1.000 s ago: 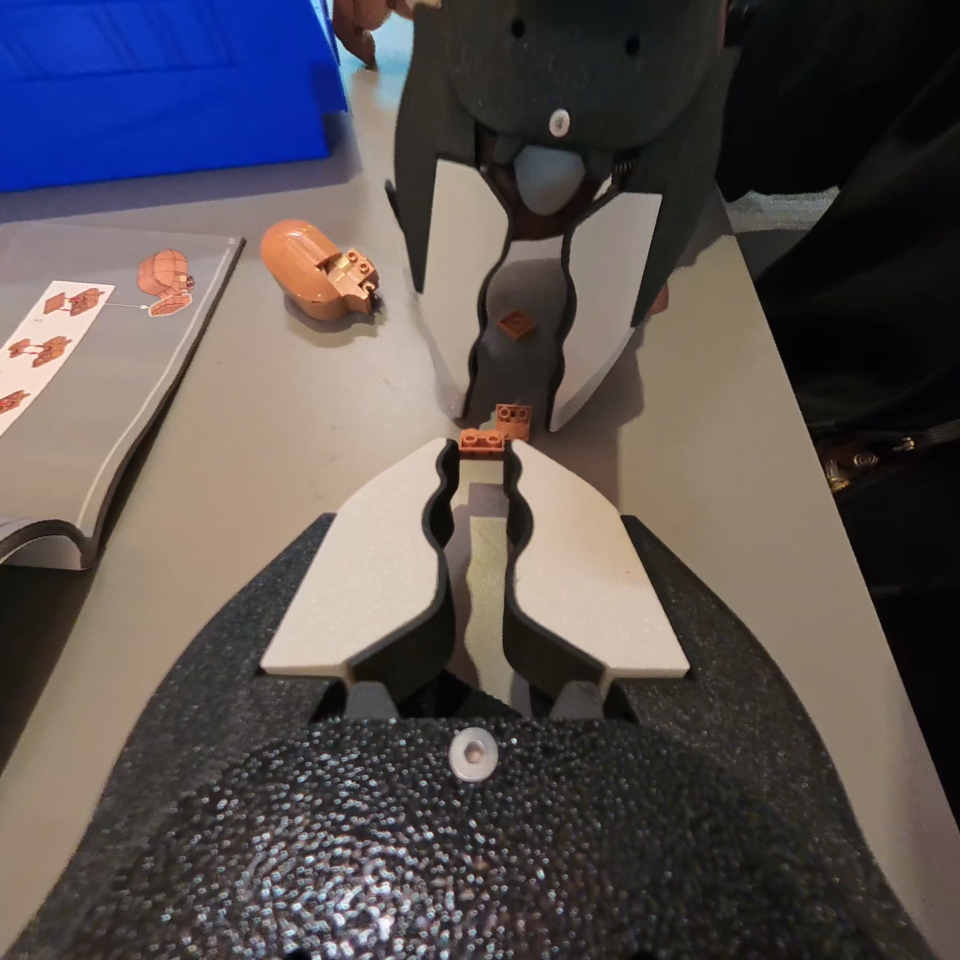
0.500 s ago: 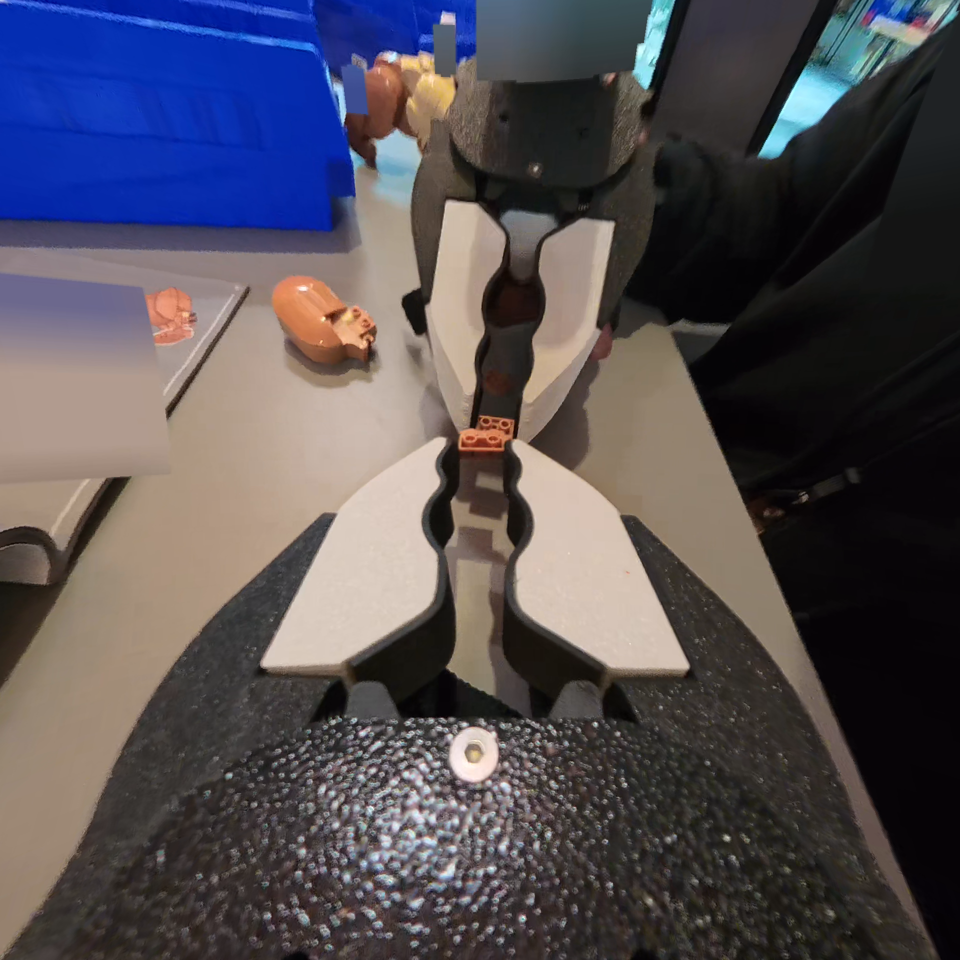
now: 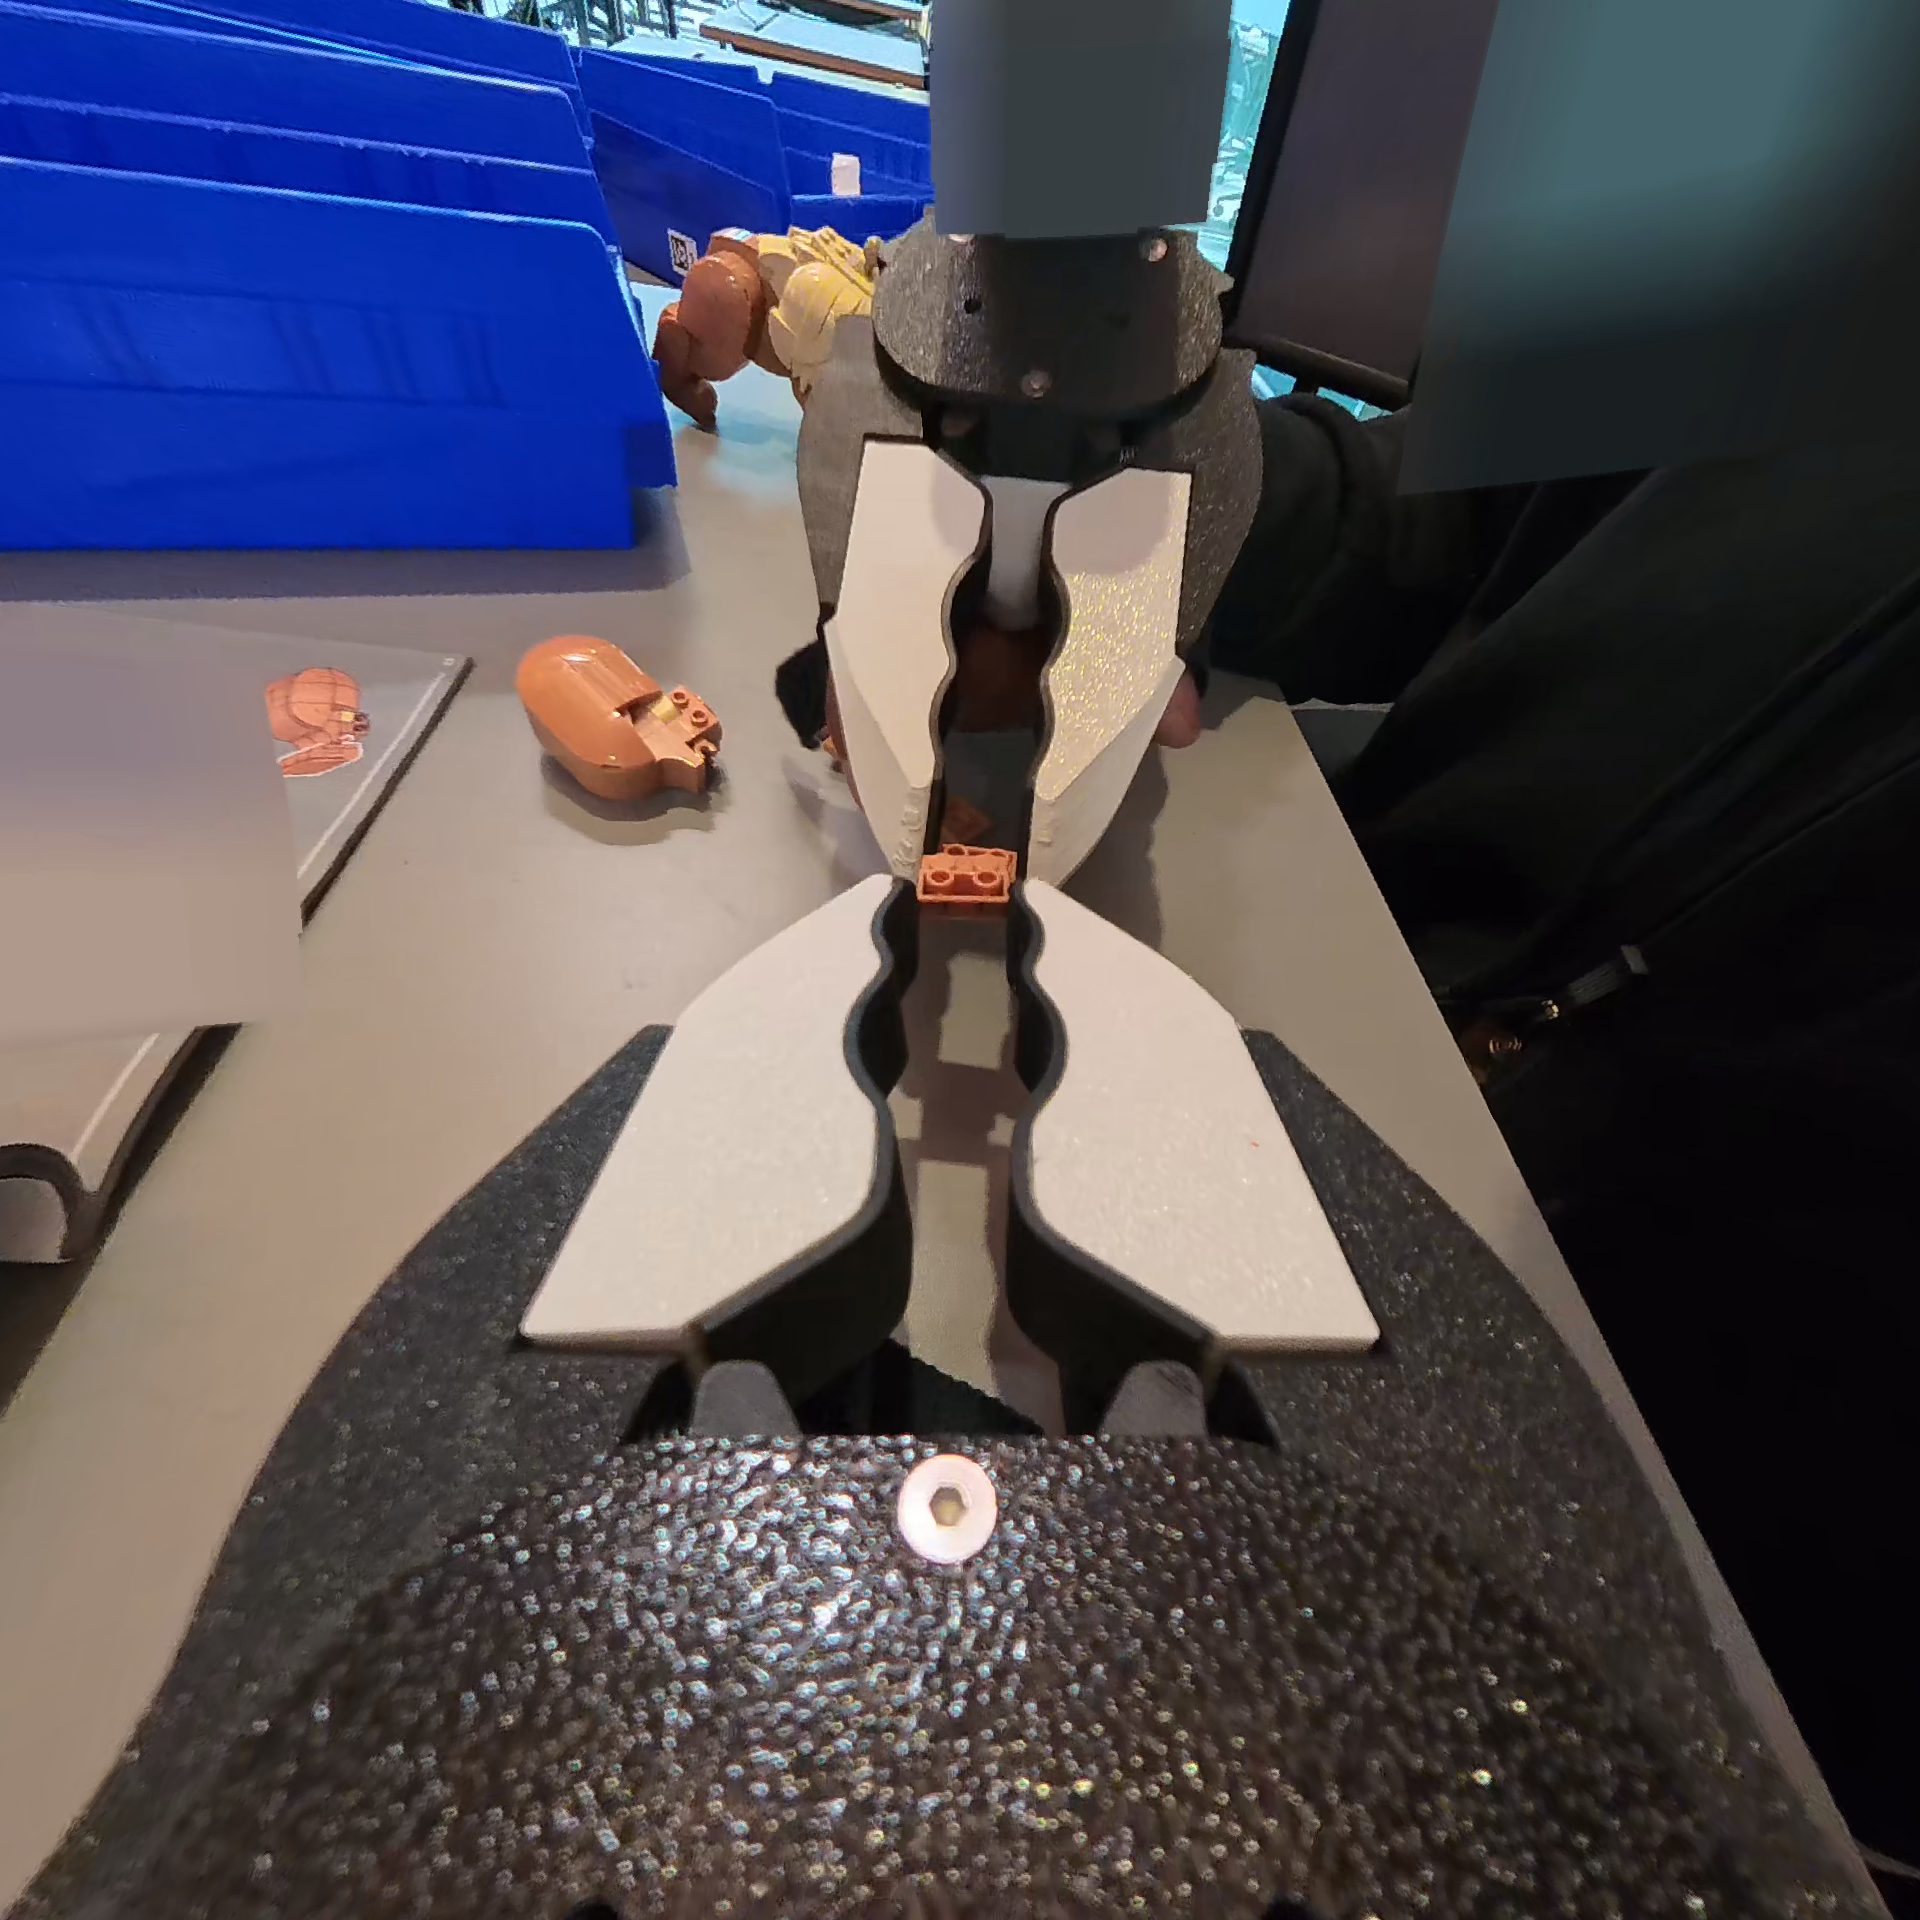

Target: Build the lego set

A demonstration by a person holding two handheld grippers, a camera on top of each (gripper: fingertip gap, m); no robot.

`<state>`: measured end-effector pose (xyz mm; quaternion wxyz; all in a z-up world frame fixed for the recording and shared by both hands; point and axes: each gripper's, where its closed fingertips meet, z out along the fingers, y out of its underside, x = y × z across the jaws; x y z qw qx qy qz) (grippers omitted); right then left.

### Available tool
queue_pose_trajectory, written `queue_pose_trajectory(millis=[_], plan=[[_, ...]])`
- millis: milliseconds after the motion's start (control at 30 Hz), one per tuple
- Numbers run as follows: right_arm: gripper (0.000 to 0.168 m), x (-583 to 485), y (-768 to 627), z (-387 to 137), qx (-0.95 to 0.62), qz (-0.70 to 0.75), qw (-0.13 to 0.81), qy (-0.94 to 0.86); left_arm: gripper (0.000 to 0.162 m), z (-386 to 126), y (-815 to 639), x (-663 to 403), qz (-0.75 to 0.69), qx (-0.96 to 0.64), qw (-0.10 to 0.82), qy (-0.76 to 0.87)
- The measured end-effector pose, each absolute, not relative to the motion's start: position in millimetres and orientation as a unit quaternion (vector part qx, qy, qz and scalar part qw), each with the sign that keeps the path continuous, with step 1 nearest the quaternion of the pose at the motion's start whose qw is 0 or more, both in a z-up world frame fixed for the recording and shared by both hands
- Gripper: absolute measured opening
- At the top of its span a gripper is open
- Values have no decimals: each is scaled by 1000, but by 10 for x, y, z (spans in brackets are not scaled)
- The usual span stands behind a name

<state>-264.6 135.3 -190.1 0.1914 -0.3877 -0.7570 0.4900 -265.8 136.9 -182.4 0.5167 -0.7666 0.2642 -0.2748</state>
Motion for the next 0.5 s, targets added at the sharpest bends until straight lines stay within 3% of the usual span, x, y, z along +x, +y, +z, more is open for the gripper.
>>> queue_pose_trajectory(millis=[500], plan=[[17, -2679, 1372, -1918, -404, 502, 210, -735, 16, -1848, 1369, -2679, -253, -768, 518, 278]])
